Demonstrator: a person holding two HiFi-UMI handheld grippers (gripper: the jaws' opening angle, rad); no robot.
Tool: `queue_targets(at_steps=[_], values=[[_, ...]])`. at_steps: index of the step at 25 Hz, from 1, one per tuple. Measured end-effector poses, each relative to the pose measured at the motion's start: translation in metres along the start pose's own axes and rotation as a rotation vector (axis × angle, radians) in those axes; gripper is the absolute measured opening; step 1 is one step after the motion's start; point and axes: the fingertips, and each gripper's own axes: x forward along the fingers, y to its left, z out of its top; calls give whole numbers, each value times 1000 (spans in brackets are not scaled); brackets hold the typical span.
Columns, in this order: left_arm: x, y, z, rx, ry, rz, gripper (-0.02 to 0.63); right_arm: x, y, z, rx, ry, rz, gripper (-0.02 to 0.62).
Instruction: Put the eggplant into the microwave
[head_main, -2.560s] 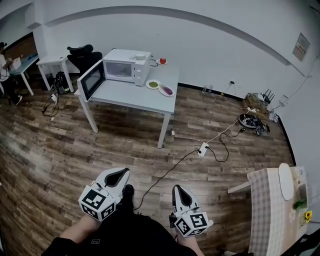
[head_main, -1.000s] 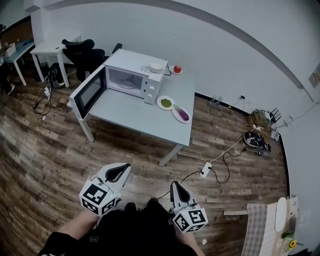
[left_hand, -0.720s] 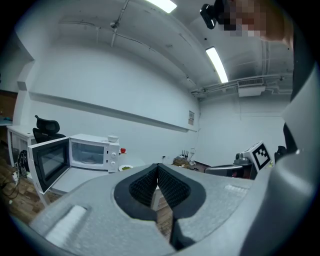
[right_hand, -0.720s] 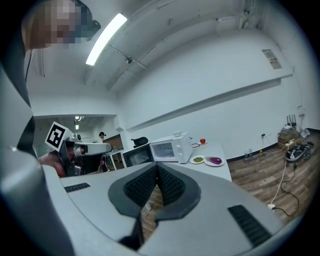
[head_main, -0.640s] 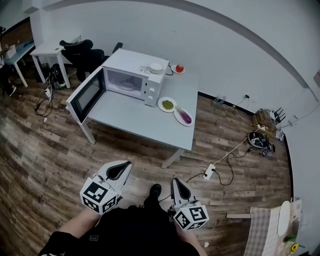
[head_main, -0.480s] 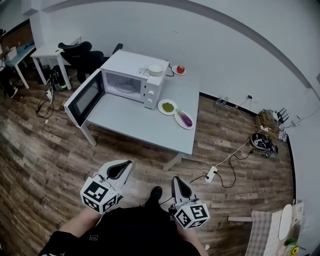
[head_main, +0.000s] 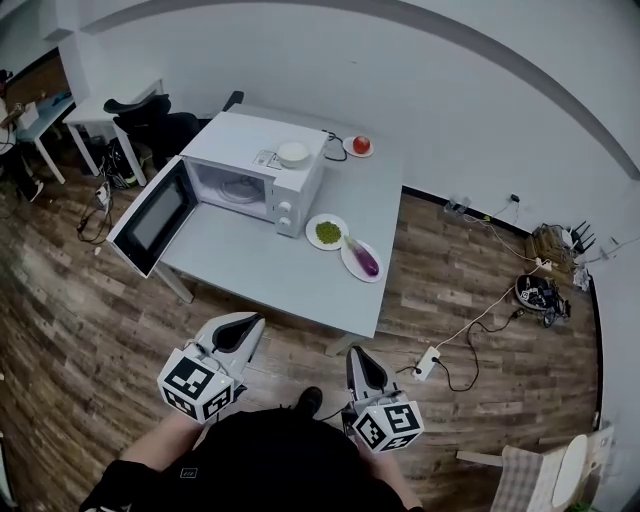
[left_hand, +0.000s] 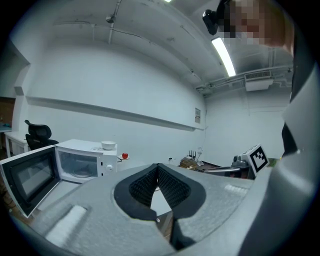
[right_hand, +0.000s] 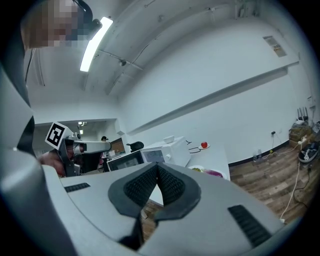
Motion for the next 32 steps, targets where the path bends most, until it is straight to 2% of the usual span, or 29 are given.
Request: queue_targets(at_steps=[8, 15, 22, 27, 32], values=[[67, 4, 15, 17, -2, 14, 8, 26, -66, 16, 19, 10, 2, 15], [101, 38, 17, 4, 13, 28, 8, 65, -86, 20, 26, 50, -1, 15], [145, 82, 19, 14, 18, -66, 8, 121, -95, 35, 35, 58, -64, 15], [180, 102, 18, 80, 47, -139, 8, 149, -112, 45, 35, 38, -127, 15], [212, 113, 9, 99, 82, -132, 8, 155, -138, 35, 63, 66, -177, 15]])
